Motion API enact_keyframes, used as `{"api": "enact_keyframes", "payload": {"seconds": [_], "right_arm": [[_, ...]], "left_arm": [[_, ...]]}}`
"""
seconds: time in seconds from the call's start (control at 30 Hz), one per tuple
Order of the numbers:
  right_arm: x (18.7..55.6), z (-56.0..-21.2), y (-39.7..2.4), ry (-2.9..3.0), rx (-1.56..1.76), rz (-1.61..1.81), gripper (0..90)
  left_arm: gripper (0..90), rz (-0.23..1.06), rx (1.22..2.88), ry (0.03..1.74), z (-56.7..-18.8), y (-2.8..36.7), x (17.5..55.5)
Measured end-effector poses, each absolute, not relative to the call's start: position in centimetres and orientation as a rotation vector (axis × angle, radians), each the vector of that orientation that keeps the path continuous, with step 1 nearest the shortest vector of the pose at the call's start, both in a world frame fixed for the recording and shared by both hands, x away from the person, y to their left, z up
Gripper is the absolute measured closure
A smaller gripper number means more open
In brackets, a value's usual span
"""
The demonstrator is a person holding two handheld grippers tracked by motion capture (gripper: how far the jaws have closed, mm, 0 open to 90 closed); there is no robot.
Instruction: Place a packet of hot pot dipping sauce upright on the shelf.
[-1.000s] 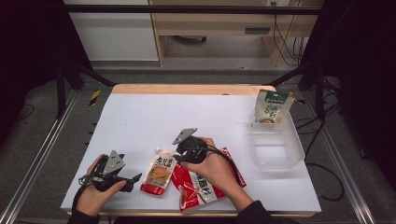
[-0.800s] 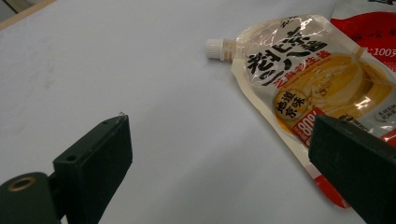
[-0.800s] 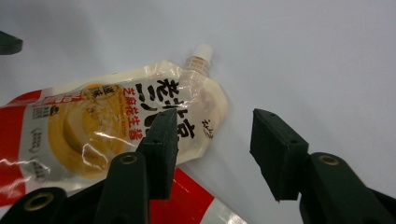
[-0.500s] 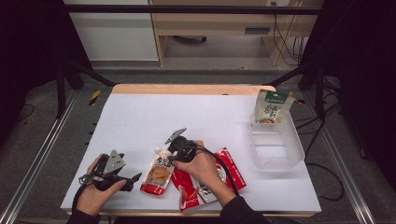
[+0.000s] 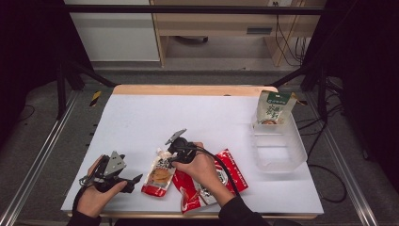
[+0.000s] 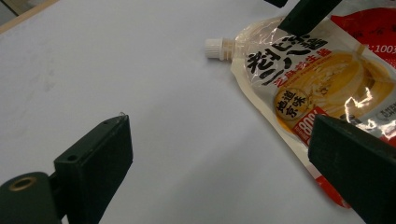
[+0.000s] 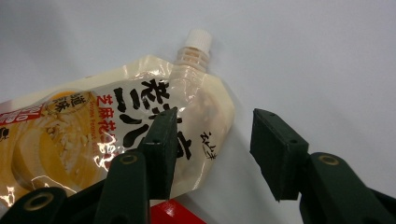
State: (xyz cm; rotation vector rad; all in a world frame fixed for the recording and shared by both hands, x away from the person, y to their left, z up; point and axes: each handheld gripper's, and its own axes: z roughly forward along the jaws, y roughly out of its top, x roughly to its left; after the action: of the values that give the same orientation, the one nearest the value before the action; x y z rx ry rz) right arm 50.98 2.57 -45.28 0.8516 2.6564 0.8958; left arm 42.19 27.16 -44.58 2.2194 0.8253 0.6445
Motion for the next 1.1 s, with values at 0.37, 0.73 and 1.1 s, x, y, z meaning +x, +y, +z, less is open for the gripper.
{"api": "enact_keyframes", "payload": {"seconds": [0.37, 0.73, 1.1], "right_arm": [[51.0, -45.8, 2.6, 2.676, 0.856, 0.879, 49.9], [50.9, -46.4, 2.7, 2.707, 0.912, 0.875, 53.4], [50.5, -46.3, 2.8, 2.708, 0.891, 0.852, 68.5]], "left_arm": [[6.6, 0.645, 2.220, 0.824, -44.6, 27.2, 42.2], [6.8, 0.644, 2.224, 0.821, -44.6, 27.2, 42.2], [6.9, 0.644, 2.215, 0.824, -44.6, 27.1, 42.2]]}}
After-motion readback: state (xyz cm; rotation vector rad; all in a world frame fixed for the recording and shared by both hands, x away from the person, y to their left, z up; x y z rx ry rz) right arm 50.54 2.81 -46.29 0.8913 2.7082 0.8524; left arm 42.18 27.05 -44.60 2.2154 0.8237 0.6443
